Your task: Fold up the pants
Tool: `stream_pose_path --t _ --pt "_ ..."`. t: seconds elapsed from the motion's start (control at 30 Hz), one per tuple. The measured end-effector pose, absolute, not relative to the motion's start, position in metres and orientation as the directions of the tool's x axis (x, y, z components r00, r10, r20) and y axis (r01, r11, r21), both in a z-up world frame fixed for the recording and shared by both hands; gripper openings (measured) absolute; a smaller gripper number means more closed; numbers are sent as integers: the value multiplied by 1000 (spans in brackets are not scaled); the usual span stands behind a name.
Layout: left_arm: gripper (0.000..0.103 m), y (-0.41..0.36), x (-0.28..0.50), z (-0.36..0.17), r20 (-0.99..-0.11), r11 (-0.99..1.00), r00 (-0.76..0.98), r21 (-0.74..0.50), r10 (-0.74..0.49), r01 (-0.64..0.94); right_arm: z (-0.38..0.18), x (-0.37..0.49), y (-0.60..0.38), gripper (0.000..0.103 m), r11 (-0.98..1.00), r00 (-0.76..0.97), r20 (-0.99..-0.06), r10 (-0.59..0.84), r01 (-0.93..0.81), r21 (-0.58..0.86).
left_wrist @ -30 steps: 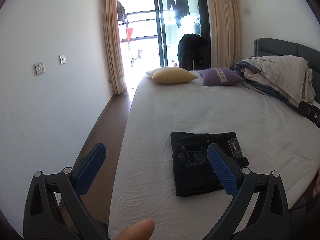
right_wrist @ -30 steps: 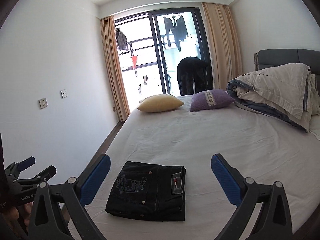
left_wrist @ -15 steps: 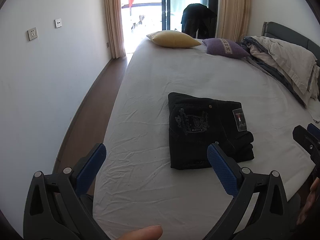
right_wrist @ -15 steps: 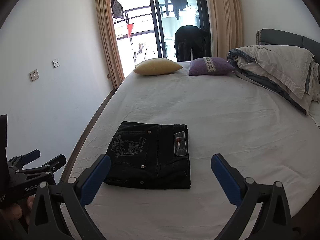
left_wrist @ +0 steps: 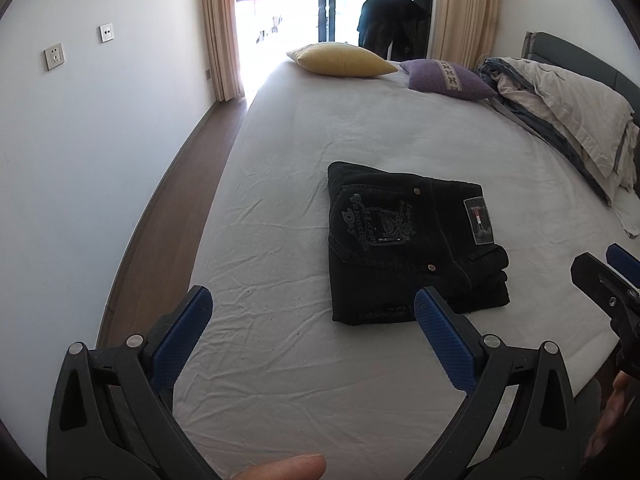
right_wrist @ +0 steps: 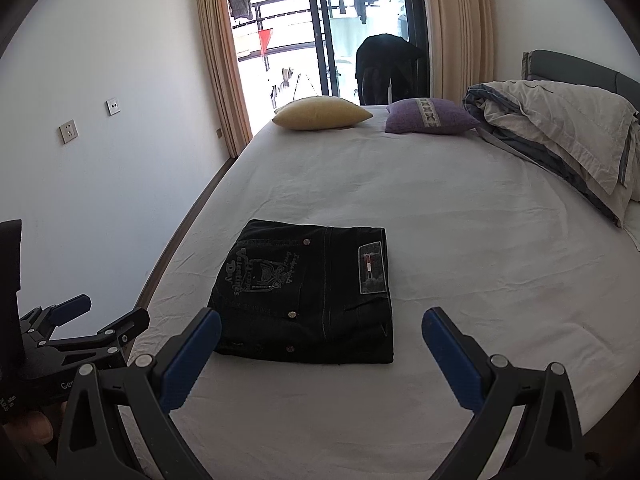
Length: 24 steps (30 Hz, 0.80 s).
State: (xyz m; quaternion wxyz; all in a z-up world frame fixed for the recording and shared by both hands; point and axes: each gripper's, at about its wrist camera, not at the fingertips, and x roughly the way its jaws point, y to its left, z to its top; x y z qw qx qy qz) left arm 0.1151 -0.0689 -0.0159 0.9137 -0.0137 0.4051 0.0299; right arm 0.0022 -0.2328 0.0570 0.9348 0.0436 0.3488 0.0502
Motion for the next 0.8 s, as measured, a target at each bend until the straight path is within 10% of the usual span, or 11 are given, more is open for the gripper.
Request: stream_pose_path --t 0.8 --pt "103 -72 113 -19 -747 998 663 -6 39 -65 55 3 -230 103 991 731 -671 126 -69 111"
